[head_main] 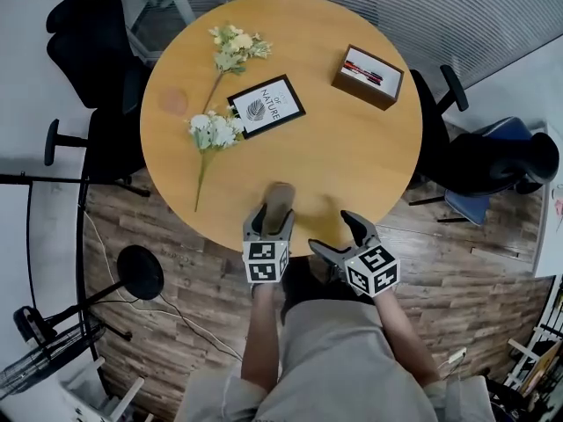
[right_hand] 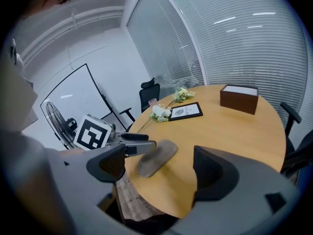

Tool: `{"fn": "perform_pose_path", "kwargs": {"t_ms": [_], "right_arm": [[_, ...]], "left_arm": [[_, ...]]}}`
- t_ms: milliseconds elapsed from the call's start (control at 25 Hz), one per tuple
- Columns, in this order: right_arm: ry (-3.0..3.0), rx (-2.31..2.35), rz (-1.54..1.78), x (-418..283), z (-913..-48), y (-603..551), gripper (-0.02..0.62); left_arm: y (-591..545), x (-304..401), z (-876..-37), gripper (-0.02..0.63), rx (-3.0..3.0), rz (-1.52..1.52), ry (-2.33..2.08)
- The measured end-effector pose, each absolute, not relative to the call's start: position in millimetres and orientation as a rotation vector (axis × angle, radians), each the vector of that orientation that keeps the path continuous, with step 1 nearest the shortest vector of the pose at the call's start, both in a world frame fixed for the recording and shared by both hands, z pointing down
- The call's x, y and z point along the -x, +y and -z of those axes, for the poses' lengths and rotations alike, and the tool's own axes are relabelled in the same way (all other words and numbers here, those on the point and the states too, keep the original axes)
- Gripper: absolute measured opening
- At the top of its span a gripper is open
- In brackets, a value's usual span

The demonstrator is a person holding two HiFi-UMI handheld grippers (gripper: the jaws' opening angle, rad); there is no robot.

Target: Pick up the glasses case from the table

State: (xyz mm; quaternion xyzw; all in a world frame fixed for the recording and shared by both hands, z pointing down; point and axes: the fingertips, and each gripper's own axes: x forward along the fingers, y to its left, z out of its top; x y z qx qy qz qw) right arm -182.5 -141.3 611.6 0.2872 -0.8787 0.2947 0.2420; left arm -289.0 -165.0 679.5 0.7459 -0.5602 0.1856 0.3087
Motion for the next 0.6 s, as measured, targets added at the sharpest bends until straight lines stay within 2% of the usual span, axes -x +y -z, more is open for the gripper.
{"fn": "perform_pose_path", "kwargs": {"t_ms": [600], "right_arm": [[-2.345,-0.882,-0.857,181,-622,-150,0.433]], "left_arm": [[-177,290,-720,0.277,-1.933,-0.675,-1.374]]}}
